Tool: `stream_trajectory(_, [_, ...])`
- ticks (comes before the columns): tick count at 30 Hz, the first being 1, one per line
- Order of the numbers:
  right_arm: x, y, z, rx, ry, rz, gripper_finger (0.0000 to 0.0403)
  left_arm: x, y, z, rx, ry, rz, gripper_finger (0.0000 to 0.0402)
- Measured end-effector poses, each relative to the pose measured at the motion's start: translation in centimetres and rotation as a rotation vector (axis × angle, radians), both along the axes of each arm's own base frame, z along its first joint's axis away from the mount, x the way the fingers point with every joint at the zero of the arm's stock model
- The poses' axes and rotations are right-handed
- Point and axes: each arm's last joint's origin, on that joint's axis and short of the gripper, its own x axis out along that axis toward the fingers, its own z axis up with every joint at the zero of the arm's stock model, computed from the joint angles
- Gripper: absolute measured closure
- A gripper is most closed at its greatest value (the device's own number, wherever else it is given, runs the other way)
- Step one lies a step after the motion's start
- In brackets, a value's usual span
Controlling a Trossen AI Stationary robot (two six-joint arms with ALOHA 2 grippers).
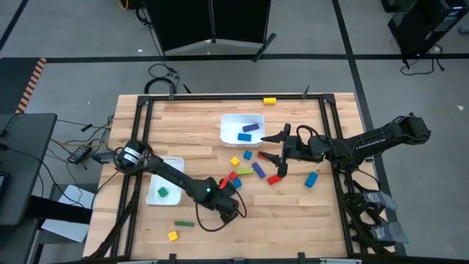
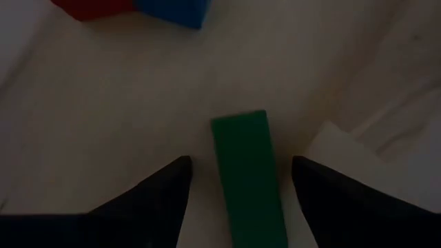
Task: Sort blocks by size
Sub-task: Put the rectangular green block into the top white bin
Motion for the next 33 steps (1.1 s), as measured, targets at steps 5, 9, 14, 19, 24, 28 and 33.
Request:
stream_trajectory(5, [0.0,0.0,0.0,0.000,0.000,0.000,0.0139,0.0,0.0,-0.1,0.003,0.012,-0.029,0.0146])
stream_trajectory(9, [0.0,0.0,0.0,0.000,0.000,0.000,0.0139,-0.2,0.1,-0.2,0.030,0.028,-0.052,0.0194])
stream_trajectory(14, [0.0,0.0,0.0,0.000,0.000,0.000,0.0139,-0.5,0.8,-1.5,0.045,0.056,-0.058,0.0289])
stream_trajectory(19, [0.0,0.0,0.0,0.003,-0.001,0.000,0.0139,-0.6,1.0,-1.8,0.055,0.068,-0.080,0.0297])
stream_trajectory(24, [0.0,0.0,0.0,0.003,-0.003,0.000,0.0139,-0.3,1.0,0.1,0.095,0.032,-0.137,0.0297])
stream_trajectory(28, [0.0,0.1,0.1,-0.001,-0.010,0.004,0.0139,-0.9,1.7,3.4,0.166,-0.035,-0.141,0.0297])
stream_trajectory(33, [0.0,0.4,0.3,-0.034,-0.021,0.021,0.0139,-2.1,3.0,7.9,0.266,-0.145,-0.132,0.0297])
